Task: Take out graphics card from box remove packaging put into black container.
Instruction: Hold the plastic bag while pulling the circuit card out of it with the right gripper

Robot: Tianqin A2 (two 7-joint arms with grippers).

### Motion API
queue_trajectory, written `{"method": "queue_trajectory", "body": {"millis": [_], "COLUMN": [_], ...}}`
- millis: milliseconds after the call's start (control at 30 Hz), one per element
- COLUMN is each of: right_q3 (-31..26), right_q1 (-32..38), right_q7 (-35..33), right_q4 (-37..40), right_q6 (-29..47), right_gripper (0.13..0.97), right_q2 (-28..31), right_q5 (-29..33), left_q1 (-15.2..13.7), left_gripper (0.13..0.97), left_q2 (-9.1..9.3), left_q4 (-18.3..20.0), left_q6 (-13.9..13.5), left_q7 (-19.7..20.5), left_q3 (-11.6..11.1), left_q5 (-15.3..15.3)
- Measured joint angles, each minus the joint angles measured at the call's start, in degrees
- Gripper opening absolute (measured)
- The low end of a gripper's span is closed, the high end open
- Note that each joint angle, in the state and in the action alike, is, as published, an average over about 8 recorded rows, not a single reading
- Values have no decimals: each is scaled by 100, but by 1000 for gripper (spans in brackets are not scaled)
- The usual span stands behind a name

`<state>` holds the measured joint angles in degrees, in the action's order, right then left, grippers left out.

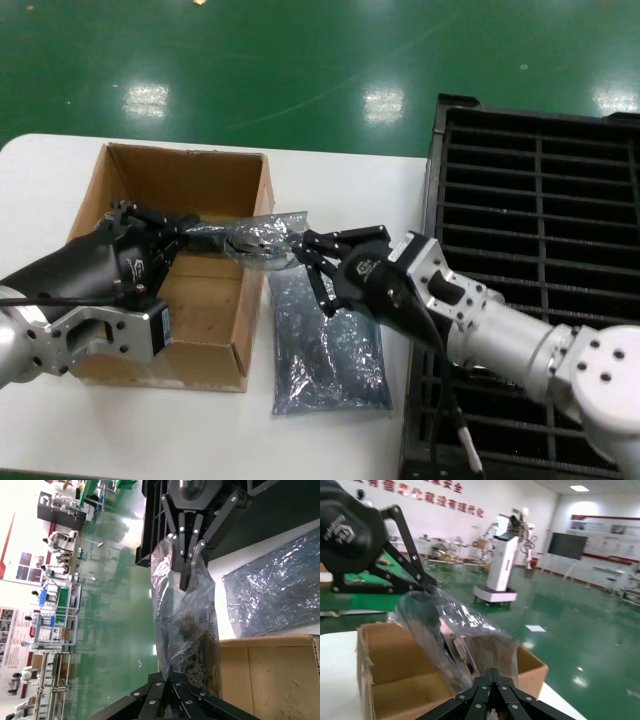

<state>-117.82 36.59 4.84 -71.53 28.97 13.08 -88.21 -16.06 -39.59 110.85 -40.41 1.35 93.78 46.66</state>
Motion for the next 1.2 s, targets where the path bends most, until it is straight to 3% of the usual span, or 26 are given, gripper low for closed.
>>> {"method": "queue_trajectory", "body": {"millis": [500, 900, 1200], "right_q3": [-125, -45, 36], "right_q1": [927, 1202, 1288], "right_q7": [-501, -806, -947], "right_q4": [725, 1178, 1413], "right_q6": [1570, 1756, 1738], "right_gripper": [134, 140, 202], "right_q2": [22, -80, -192], "right_q5": [-484, -523, -547], "left_q1": [0, 0, 0], "left_gripper": [140, 140, 140], "left_q2": [0, 0, 0], "left_q4": [0, 0, 0], "left_q6": [0, 0, 0], "left_q7": [0, 0, 0], "left_q3": [0, 0, 0], "left_q5": [0, 0, 0]}}
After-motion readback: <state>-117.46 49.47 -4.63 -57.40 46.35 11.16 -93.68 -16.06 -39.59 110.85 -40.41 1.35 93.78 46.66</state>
